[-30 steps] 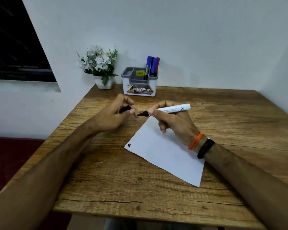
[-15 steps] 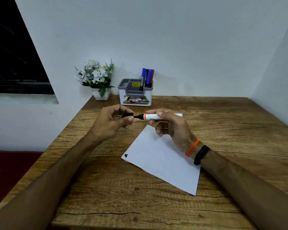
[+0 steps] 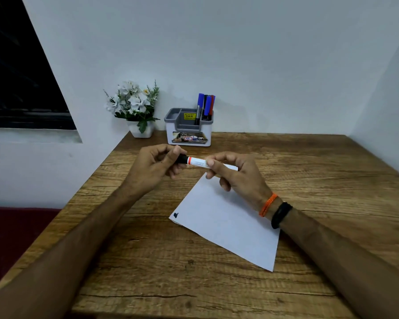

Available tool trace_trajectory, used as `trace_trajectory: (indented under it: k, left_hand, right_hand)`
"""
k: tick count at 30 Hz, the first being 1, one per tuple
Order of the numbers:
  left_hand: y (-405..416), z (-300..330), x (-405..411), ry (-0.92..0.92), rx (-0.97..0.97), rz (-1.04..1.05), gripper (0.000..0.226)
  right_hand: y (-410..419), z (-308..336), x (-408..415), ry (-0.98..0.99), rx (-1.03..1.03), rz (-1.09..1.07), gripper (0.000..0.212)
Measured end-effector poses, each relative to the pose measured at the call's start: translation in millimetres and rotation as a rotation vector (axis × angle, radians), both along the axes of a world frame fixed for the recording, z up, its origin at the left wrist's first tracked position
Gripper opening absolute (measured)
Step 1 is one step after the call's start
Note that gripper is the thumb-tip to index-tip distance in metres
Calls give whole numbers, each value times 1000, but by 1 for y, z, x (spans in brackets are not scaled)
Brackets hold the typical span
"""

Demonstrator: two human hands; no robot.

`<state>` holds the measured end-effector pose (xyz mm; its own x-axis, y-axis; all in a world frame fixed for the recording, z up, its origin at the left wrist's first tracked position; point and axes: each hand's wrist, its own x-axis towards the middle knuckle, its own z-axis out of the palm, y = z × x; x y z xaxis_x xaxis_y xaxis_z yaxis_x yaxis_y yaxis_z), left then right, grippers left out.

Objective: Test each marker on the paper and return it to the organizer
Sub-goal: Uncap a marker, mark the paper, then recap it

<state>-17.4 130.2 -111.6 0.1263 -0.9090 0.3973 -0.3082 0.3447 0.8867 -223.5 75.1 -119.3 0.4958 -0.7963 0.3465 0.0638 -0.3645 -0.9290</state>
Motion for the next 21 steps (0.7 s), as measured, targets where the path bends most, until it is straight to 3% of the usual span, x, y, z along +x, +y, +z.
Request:
trace_trajectory:
  k: [5,18,21]
  left_hand:
    - [-2,-10,-5,-98,60,59,52]
    - [1,-14,-18,-277,3,226,39]
    - [-1,-13,-16,-244,30,200,39]
  right_hand:
    - [1,-11,7,147,-233,-53,6]
    - [4,-10,9,151,-567,-127,8]
    - [2,-11,7,175,-630,-120,8]
